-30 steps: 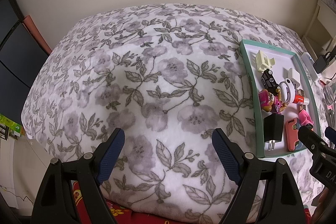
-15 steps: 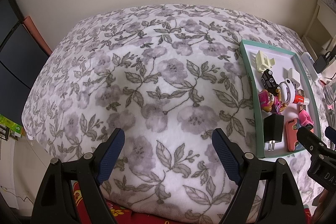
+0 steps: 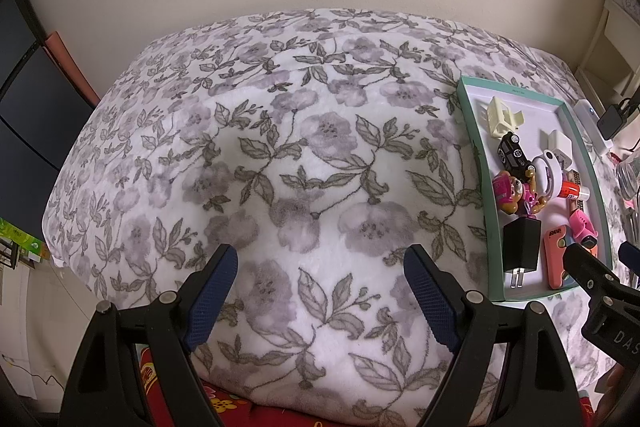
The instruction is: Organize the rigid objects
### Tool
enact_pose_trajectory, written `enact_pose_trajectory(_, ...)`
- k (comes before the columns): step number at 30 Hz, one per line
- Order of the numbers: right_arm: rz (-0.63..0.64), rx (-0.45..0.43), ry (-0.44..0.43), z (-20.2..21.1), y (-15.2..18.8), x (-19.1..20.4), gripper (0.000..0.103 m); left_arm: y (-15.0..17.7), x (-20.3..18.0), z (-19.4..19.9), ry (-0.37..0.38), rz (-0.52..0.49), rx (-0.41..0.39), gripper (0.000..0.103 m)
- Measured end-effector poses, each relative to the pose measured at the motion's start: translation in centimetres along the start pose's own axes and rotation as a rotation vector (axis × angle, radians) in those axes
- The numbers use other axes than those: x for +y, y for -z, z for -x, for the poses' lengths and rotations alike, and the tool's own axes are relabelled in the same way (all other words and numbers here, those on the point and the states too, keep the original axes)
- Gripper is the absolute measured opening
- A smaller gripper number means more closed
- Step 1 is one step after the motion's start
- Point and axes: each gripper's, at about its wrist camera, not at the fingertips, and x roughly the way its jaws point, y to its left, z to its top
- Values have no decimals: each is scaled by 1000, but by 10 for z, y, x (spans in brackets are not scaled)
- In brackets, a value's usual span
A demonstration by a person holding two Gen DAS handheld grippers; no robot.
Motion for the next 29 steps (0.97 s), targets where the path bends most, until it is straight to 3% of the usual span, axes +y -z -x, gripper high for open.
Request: enact_pose_trajectory(29,6,3,5,-1,0,1,103,0,-1,2,28,-9,-11,86)
